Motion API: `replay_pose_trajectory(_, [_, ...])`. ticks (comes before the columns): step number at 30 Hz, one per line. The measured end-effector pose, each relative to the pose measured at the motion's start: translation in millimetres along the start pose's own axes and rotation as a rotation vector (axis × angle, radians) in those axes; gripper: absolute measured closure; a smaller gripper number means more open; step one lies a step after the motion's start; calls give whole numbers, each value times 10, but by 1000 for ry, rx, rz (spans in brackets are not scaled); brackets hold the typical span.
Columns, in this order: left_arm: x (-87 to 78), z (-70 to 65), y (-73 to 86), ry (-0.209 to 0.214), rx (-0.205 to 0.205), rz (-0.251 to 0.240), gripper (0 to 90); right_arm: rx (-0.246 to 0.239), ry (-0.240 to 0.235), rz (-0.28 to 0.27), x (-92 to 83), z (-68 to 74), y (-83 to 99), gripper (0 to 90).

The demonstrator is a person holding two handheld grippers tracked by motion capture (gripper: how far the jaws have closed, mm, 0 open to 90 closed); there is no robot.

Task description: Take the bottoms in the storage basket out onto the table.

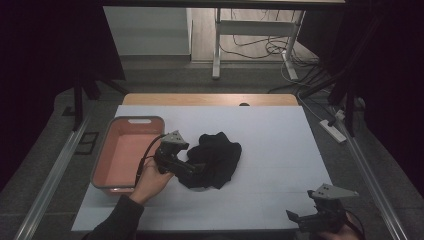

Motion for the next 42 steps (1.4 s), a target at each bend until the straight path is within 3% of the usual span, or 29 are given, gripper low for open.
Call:
replay_pose_trajectory(11, [-75,-24,22,2,-9,-21,0,0,2,-1,-1,0,-1,0])
replay_pose_trajectory(28, [-168,-24,66,15,-69,-73,1,6,1,-2,-3,-6,-1,0])
replay_pose_trajectory(42, [-274,-16,140,15,-73,-112,9,8,0,-3,-3,-6,-2,0])
Point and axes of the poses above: each handheld gripper's, and its own axes: x roughly forward along the jaws, y roughly out of its underside, z roughly to its left, the point moved 7 cm from there along x, roughly forward along the jaws, and after that the axes turned 2 degrees about z, right-handed, at the moved point
